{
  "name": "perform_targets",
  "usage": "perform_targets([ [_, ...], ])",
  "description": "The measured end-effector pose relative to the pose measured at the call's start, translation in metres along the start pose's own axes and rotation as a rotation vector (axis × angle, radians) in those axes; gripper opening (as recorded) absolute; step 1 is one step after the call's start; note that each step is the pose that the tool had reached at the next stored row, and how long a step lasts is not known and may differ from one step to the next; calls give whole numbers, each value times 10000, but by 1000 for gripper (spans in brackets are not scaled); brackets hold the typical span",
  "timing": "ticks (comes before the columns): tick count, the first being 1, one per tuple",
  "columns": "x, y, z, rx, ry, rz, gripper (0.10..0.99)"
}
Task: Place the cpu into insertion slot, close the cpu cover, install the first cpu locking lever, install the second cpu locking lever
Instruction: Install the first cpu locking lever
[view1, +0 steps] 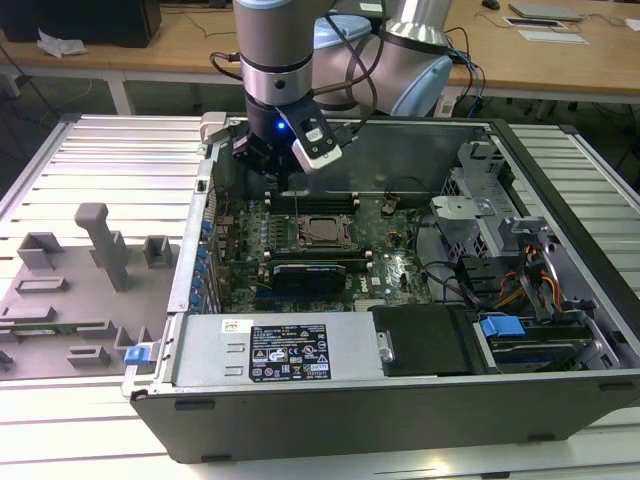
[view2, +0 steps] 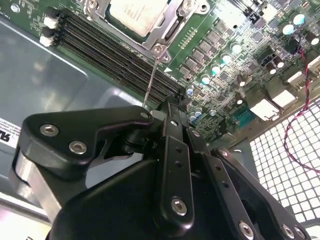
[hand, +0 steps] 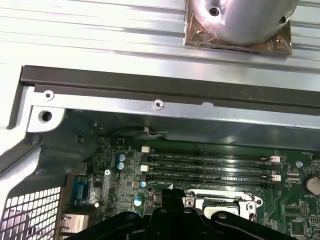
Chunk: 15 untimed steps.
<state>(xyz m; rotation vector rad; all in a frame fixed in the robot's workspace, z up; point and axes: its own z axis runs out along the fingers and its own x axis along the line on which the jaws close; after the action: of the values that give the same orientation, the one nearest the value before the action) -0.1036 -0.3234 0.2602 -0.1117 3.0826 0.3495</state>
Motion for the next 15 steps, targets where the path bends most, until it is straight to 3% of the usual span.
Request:
perform_targets([
  [8, -95, -8, 4, -1, 0, 0, 106],
  [11, -208, -17, 11, -6, 0, 1, 106],
  [13, -427, -36, 25, -16, 0, 1, 106],
  [15, -450, -38, 29, -18, -3, 0, 106],
])
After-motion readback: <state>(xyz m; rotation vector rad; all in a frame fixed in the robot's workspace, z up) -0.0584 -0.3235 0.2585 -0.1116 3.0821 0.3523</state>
